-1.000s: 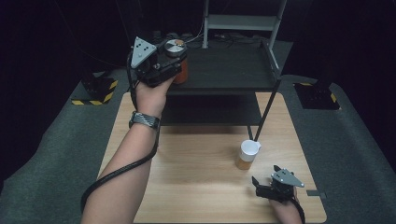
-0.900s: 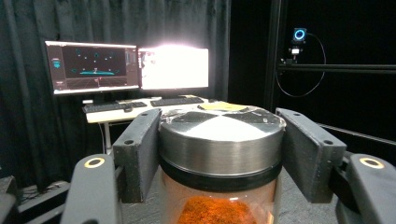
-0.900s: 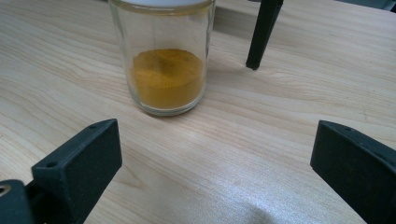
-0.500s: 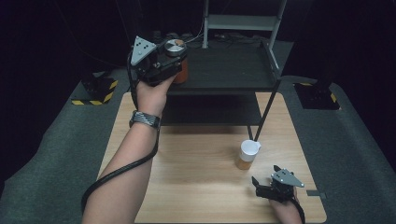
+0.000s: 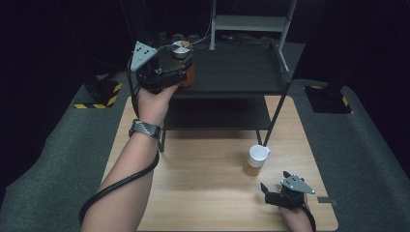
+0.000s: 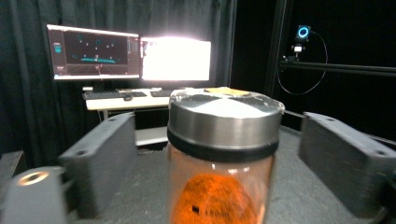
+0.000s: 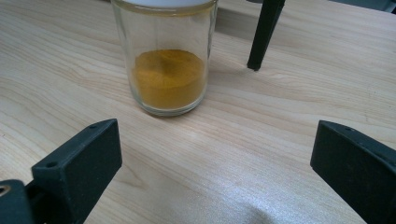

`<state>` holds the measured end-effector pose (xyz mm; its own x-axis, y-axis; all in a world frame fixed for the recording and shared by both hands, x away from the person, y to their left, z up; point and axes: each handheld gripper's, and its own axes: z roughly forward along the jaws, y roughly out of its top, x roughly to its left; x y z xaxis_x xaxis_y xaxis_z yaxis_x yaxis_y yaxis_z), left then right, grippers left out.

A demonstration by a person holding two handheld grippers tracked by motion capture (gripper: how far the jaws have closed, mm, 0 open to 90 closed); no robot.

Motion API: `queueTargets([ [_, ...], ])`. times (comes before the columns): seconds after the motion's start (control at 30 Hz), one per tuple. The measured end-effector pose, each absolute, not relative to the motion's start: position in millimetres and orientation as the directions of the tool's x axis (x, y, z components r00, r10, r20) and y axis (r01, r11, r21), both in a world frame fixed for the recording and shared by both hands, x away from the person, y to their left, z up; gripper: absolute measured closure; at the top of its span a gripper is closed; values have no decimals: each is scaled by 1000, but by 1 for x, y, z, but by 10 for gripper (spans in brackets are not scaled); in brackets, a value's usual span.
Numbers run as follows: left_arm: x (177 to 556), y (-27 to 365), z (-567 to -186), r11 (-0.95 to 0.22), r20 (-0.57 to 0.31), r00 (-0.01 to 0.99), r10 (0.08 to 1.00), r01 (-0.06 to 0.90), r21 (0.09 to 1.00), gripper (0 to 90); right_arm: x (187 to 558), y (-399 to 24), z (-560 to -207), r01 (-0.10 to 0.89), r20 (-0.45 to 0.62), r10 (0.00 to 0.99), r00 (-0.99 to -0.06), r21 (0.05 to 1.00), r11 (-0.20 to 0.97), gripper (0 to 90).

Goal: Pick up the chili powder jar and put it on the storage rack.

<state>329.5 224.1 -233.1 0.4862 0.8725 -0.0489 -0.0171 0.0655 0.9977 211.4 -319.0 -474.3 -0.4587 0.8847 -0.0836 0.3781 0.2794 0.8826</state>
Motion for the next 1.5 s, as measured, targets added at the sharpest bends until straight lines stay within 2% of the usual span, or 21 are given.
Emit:
queueTargets([
  [0.07, 326, 225, -233, 61, -42, 491, 870, -23, 998, 20, 211, -319, -474, 379, -85, 884, -460, 881, 282, 12],
  [0.47, 304, 234, -245, 110, -81, 524, 848, -25, 994, 3, 211, -319, -474, 376, -88, 883, -462, 882, 284, 12],
  [1.07, 274, 241, -263, 42, -11, 514, 858, -49, 998, 3, 213, -318, -473, 382, -88, 881, -464, 877, 290, 12],
  [1.5, 254, 241, -281, -6, 19, 517, 856, -26, 1000, 3, 213, -319, -473, 383, -88, 880, -467, 877, 291, 12],
])
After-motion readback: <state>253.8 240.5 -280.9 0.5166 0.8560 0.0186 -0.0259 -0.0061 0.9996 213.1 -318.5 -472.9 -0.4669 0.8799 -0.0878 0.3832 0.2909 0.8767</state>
